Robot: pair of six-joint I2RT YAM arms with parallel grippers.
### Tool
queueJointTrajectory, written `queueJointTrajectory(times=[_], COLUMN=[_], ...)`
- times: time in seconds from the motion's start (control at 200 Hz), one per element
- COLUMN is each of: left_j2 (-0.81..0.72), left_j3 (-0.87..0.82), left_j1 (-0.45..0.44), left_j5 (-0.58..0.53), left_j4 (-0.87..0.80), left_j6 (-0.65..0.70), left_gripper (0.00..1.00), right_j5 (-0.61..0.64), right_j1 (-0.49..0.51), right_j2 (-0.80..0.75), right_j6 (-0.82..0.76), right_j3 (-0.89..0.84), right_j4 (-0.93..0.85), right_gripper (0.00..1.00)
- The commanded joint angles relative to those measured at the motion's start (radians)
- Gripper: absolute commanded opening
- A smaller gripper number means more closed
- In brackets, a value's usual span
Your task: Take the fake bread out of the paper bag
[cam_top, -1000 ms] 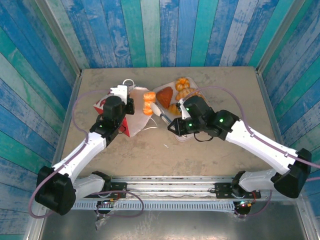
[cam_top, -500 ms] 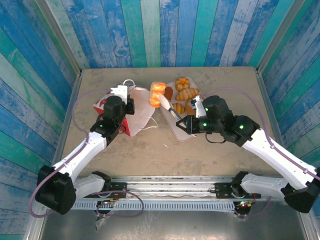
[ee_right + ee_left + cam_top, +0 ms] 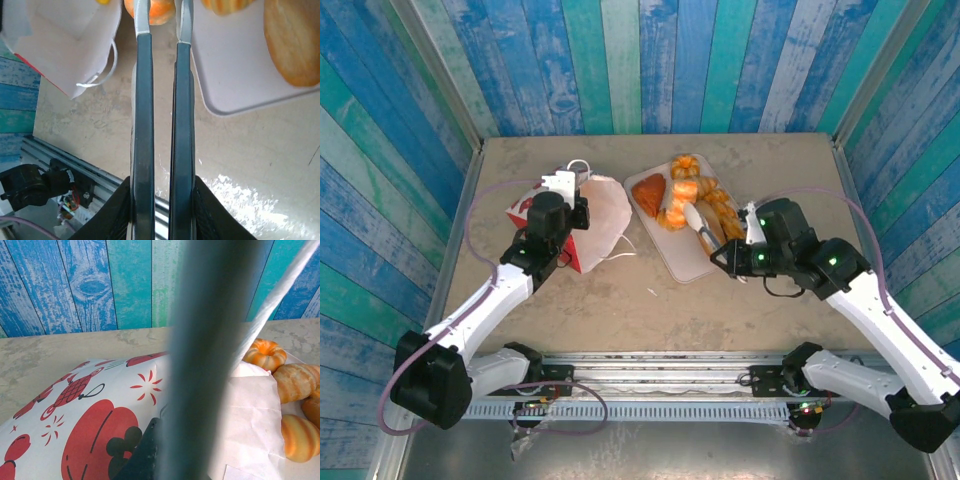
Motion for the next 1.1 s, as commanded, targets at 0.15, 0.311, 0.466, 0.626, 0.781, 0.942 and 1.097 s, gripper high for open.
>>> queueJointTrajectory(times=[0.15, 0.311, 0.466, 0.626, 0.781, 0.942, 1.097], left_j2=[-0.008, -0.017, -0.019, -0.023, -0.038, -0.057, -0.062], left_j3=[0.018, 0.007, 0.002, -0.002, -0.015, -0.019, -0.017], left_j1=[-0.002, -0.002, -0.002, -0.002, -0.002, -0.002, -0.002], left_j5=[0.009, 0.007, 0.007, 0.003, 0.001, -0.003, -0.006], left_j4=[-0.013, -0.007, -0.003, -0.004, 0.0, -0.002, -0.001], left_j6=[-0.01, -0.01, -0.009, -0.003, -0.002, 0.009, 0.018], left_gripper=[0.06, 0.06, 0.06, 0.06, 0.07, 0.06, 0.06], right_j5=[-0.121, -0.187, -0.266, -0.328, -0.384, -0.408, -0.423], right_j1=[-0.044, -0.078, -0.113, -0.147, -0.195, -0.228, -0.247], right_j2=[-0.034, -0.012, 0.023, 0.061, 0.091, 0.126, 0.176], right_j6=[0.13, 0.151, 0.163, 0.157, 0.148, 0.136, 0.118], right_j3=[-0.172, -0.222, -0.257, -0.26, -0.269, -0.264, -0.247], right_j4=[0.123, 0.15, 0.176, 0.175, 0.172, 0.168, 0.172], right_gripper=[0.03, 0.03, 0.03, 0.04, 0.04, 0.05, 0.05])
